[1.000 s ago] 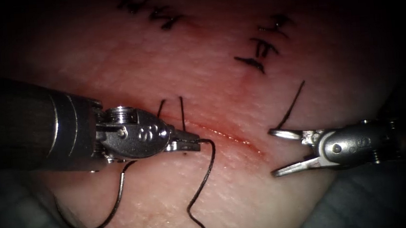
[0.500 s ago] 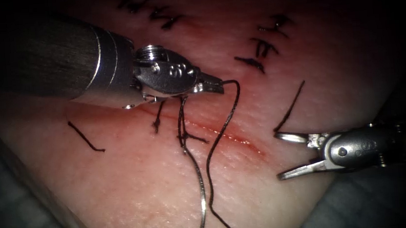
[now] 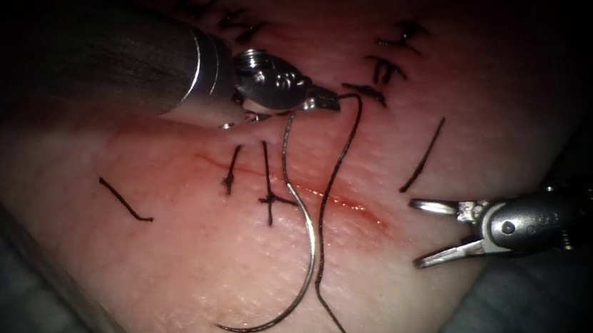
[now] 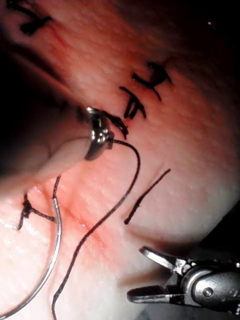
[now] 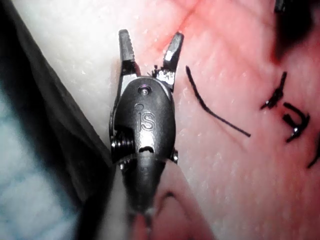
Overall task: Wound Closure
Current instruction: Use the left gripper to pull the needle into view
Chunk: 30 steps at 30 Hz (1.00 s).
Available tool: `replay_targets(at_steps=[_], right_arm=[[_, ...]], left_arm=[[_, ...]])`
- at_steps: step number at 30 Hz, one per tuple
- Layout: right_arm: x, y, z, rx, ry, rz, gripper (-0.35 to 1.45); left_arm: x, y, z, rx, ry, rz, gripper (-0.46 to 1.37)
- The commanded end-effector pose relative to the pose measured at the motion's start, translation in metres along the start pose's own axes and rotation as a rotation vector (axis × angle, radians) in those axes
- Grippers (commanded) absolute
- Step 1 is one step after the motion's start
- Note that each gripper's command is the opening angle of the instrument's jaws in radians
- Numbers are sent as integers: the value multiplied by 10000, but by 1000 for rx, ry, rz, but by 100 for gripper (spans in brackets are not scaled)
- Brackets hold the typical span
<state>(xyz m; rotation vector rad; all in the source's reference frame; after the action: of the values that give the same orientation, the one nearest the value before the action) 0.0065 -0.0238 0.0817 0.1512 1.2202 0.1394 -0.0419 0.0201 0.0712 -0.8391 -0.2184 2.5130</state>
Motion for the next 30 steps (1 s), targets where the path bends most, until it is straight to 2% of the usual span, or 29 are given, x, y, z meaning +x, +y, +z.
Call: replay_targets(at_steps=[1,3,4,6,7,8,13,15,23,26,30], right_arm=[[0,-1,0,3,0,-1,111],[-1,-2,0,3,0,-2,111],[-1,-2,1,3,0,-2,111],[-2,-3,2,2,0,3,111],[-2,-3,2,2,0,2,111],[-2,-4,2,2,0,2,111],[-3,-9,3,2,-1,4,111],[-3,-10,4,2,-1,3,112],[-1,-14,4,2,-1,2,112],[-1,-14,6,1,-1,2,112],[0,-16,7,1,-2,1,112]], left_arm=[[-1,-2,2,1,1,3,-35],[-3,-6,9,10,1,6,-35],[-5,-8,15,17,1,9,-17],[-5,-10,24,28,0,10,44],[-5,-11,26,31,0,11,61],[-6,-10,31,38,0,5,93],[-5,-4,42,52,-6,-3,131],[-2,-5,44,54,-6,-12,136],[-8,-9,36,58,-13,132,136],[-19,-10,33,102,-18,187,135],[-41,-10,37,155,28,245,133]])
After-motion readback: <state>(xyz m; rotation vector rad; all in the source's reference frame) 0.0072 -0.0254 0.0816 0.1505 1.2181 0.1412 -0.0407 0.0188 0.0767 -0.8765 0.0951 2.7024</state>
